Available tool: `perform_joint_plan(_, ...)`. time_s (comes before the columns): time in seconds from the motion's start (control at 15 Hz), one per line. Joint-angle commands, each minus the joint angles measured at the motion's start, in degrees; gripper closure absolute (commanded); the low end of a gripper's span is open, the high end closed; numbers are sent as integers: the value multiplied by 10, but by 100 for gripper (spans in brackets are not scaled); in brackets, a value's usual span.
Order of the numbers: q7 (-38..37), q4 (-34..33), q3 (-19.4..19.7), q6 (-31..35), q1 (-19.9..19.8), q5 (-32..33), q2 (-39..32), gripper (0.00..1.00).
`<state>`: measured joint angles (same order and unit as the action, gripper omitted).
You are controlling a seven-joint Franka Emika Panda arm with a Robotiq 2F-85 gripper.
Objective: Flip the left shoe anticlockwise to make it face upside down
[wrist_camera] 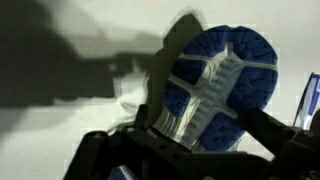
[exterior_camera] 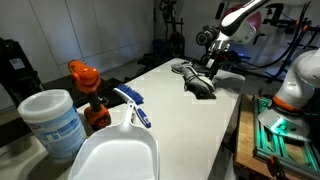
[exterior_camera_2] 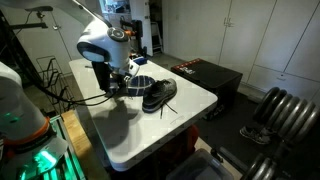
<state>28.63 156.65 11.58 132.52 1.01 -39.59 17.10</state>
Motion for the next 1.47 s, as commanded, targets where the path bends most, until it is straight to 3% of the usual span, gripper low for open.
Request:
perform_joint_plan(0.0,28,-20,-1,3,5,-36,-29,0)
perform_joint_plan(0.73,41,-99,-20,-15,-5,-108,-95,0)
perform_joint_plan(1.4,-45,-192,-43,-66,-23,-101,-168,0)
